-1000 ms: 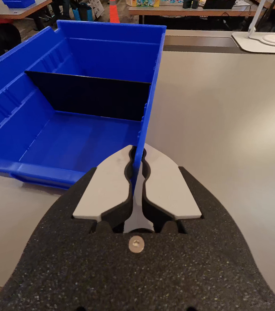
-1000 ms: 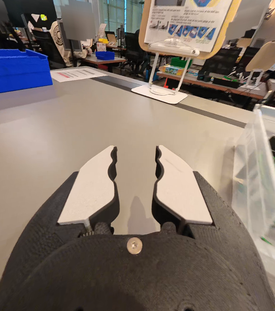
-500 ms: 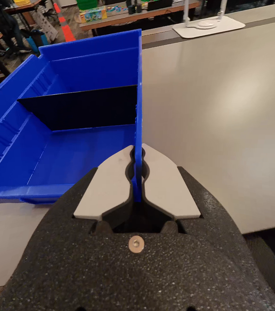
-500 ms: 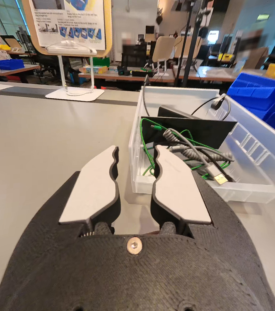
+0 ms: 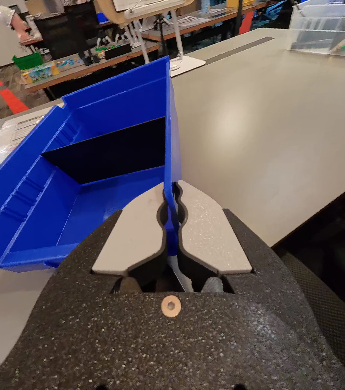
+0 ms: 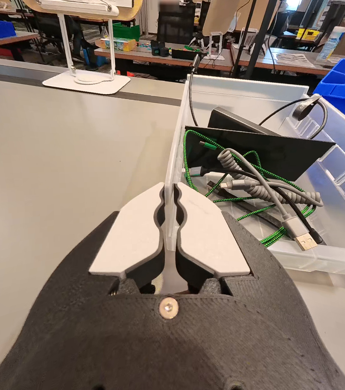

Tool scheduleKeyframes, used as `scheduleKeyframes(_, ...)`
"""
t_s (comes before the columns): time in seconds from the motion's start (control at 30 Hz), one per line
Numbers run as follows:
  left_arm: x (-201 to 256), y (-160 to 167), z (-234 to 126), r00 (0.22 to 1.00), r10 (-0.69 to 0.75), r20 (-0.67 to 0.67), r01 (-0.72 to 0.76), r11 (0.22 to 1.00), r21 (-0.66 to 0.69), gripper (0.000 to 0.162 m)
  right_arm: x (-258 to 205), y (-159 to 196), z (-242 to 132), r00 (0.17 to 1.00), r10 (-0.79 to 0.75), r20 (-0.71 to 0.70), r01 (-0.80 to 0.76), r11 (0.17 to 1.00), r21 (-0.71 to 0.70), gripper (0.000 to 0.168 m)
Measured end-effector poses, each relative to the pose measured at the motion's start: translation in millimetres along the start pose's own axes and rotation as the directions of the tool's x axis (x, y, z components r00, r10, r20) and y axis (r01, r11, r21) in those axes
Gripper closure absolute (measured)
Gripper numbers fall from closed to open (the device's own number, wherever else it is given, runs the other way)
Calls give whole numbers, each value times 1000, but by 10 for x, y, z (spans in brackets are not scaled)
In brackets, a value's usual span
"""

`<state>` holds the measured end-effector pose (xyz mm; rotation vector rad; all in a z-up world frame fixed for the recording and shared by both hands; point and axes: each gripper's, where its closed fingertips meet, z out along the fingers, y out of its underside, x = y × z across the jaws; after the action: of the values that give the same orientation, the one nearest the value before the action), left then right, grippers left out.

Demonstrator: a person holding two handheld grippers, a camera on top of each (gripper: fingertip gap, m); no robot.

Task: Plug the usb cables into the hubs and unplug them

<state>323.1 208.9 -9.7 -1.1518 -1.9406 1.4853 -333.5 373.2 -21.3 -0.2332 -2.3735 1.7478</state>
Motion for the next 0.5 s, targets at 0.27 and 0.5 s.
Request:
scheduleKeyframes(0.27, 418, -33, 16, 973, 110, -205, -98, 993, 69, 159, -144, -14, 36, 985, -11, 173, 14, 1000, -18, 160)
scheduleKeyframes(0.5, 831, -99, 123, 908, 193, -373, -157, 980, 125, 159, -348, -48, 128, 952, -33, 305, 54, 997, -61, 159)
